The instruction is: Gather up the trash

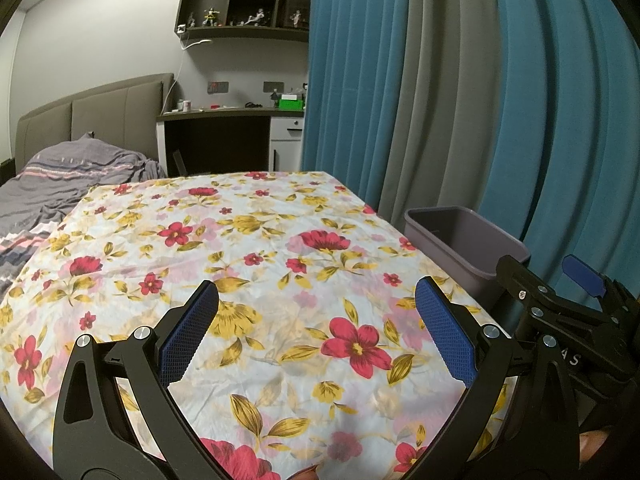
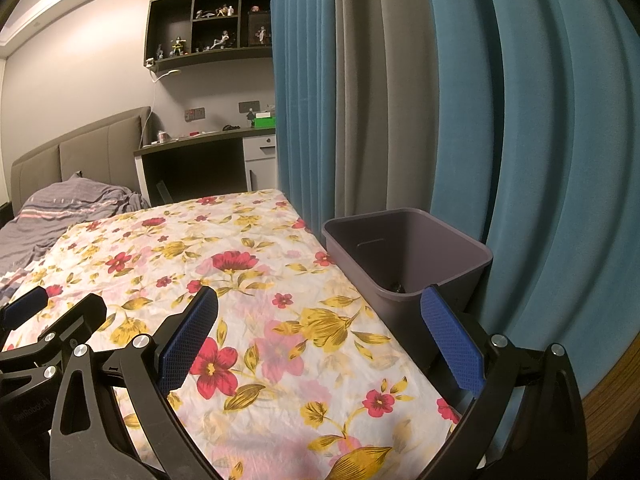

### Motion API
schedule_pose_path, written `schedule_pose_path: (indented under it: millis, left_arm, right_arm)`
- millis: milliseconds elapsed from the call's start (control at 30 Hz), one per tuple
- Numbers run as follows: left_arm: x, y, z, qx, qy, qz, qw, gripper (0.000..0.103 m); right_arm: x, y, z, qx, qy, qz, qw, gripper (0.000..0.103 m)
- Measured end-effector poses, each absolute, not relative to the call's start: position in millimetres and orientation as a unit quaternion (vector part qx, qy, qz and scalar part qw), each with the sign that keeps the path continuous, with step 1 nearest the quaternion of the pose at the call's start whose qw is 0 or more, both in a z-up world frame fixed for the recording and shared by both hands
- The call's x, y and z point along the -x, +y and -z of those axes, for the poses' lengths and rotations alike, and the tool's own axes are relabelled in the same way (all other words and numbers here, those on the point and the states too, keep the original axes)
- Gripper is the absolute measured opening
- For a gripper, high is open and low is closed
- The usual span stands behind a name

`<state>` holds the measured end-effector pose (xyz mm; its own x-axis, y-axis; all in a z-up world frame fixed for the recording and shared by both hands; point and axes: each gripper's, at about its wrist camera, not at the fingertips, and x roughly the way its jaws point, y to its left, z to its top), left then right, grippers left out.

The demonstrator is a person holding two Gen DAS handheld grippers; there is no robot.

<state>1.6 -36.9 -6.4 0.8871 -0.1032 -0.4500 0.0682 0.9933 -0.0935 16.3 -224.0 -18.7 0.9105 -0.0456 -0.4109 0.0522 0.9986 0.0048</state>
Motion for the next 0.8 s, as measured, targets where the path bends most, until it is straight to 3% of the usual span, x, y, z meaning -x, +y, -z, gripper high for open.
schedule_pose_path:
  millis: [800]
  left_arm:
    - [2.4, -39.9, 1.1, 0.035, 0.205, 0.063, 0.976, 0.095]
  right_arm:
    - [-18.4, -225.6, 17.2, -0.009, 0.213, 0.024, 0.977, 0.097]
